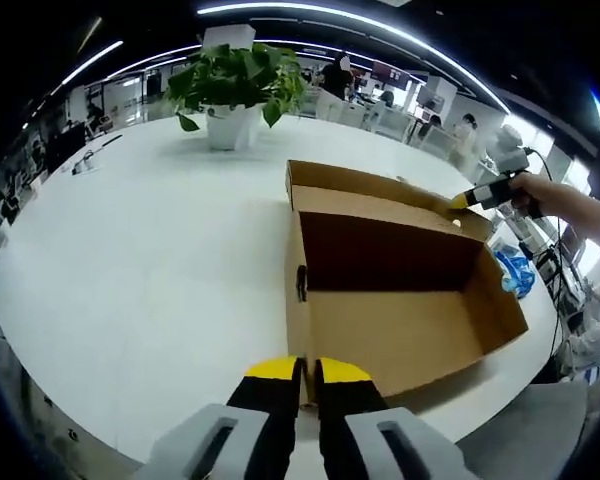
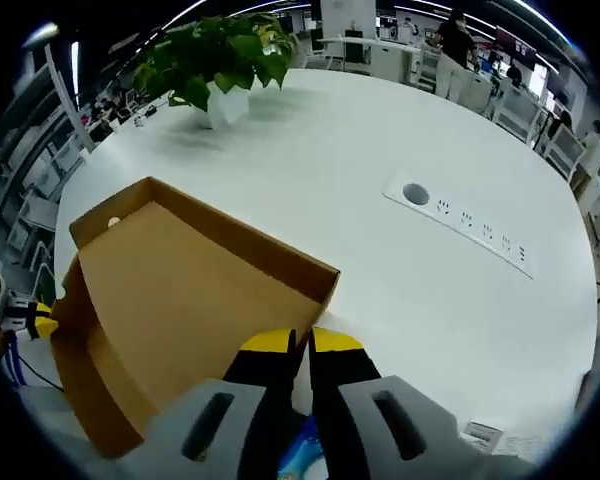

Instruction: Operate the shoe box by opening the lid, removing the specified soft item, and placing it in the target area until the item is outside and the box remains undamaged.

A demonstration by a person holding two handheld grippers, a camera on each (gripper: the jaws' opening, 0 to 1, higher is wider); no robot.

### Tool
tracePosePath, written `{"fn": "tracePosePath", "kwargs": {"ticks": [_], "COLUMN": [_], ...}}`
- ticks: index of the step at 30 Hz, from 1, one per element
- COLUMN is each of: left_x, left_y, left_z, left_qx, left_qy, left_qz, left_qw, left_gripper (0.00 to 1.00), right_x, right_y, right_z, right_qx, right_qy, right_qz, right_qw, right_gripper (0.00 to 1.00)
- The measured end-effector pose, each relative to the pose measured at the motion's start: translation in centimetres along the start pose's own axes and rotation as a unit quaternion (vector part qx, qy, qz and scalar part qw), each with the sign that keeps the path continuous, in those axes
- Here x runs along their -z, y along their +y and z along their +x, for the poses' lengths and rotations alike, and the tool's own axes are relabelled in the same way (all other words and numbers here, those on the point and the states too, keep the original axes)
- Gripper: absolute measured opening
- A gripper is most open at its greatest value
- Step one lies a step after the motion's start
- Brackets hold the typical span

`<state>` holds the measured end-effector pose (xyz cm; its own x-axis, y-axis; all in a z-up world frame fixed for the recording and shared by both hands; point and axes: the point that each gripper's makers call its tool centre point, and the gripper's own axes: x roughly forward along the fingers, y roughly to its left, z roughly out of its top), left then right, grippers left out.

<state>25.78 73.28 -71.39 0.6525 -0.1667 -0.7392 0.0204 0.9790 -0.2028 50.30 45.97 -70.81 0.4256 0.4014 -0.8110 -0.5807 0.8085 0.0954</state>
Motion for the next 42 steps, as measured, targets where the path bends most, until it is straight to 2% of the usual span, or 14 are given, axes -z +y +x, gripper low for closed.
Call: {"fn": "tracePosePath", "kwargs": {"ticks": [3, 12, 23, 42], "left_x": [0.1, 0.1, 0.1, 0.0], "left_y": [0.0, 0.0, -0.3, -0.4], "left_z": [0.1, 0.0, -0.2, -0.4], "left_qx": [0.0, 0.001, -0.002, -0.001], "left_qy": [0.001, -0.005, -0.01, -0.02], "left_qz": [0.002, -0.003, -0.001, 0.003], "left_qw": [1.0, 1.0, 0.9999, 0.9998], "left_gripper": [0.05, 0.05, 0.05, 0.05], "right_x": [-0.6, -1.5, -2.8, -1.6], "right_y": [0.2, 0.4, 1.0, 3.0], "right_z": [-0.9, -2.6, -5.5, -10.5], "right_qx": [0.004, 0.008, -0.001, -0.005], "right_qy": [-0.022, -0.056, -0.105, -0.17], "right_qz": [0.005, 0.022, 0.021, 0.02], "right_qw": [0.9997, 0.9981, 0.9942, 0.9853], "right_gripper": [0.02, 0.01, 0.0, 0.0]}}
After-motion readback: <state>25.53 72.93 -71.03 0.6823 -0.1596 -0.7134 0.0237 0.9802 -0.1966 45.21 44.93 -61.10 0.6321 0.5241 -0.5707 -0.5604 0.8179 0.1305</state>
